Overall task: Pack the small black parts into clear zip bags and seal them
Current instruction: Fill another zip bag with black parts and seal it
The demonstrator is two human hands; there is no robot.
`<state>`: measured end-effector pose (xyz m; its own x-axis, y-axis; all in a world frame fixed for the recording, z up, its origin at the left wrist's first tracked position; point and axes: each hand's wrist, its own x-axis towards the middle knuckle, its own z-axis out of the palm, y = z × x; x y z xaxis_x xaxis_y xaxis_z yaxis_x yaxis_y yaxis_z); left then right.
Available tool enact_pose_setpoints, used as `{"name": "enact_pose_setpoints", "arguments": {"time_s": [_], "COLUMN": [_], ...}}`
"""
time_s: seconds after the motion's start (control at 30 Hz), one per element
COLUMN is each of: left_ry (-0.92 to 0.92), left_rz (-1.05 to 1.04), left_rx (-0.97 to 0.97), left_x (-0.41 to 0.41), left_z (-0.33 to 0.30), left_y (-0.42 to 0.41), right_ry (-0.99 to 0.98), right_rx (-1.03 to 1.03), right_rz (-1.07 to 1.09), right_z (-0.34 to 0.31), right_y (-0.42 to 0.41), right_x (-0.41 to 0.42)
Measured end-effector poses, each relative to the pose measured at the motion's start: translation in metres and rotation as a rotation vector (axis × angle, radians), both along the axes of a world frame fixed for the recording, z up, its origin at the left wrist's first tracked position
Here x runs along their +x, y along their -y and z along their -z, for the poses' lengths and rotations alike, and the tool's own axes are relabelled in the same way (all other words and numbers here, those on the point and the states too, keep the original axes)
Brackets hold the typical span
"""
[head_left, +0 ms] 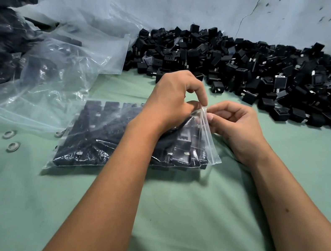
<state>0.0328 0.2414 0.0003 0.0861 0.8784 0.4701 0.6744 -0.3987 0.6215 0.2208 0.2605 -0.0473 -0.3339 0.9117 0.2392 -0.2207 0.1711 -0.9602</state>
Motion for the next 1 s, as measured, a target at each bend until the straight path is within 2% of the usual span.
{"name": "enact_pose_setpoints", "arguments": {"time_s": [0.13,0.3,0.47,0.73,0.8,0.93,1.0], "left_ry": [-0.015,0.009,0.004,0.014,0.02,0.029,0.019], "left_rz": [0.004,0.007,0.014,0.009,0.009,0.026,0.023], "left_rx": [0.003,0.0,0.002,0.004,0.006,-0.038,-0.057], "left_x": [0.002,0.001,0.003,0.003,0.003,0.005,0.005], "left_z": [0.0,0.0,-0.002,0.003,0.005,0.009,0.01], "left_y": [0.001,0.001,0.001,0.002,0.001,0.001,0.0], "right_ry": [0.014,-0.145,-0.068,-0.075,-0.085,-0.227,-0.229], "right_rx": [-0.003,-0.107,-0.12,-0.15,-0.156,-0.296,-0.315], "right_rz": [-0.088,-0.057,-0.137,-0.272,-0.202,0.233,0.403], "right_z": [0.0,-0.002,-0.001,-0.004,-0.004,-0.004,-0.003], "right_y": [0.003,0.001,0.003,0.005,0.004,-0.01,-0.018], "right_x": [-0.004,-0.001,-0.006,-0.006,-0.008,-0.004,-0.002]}}
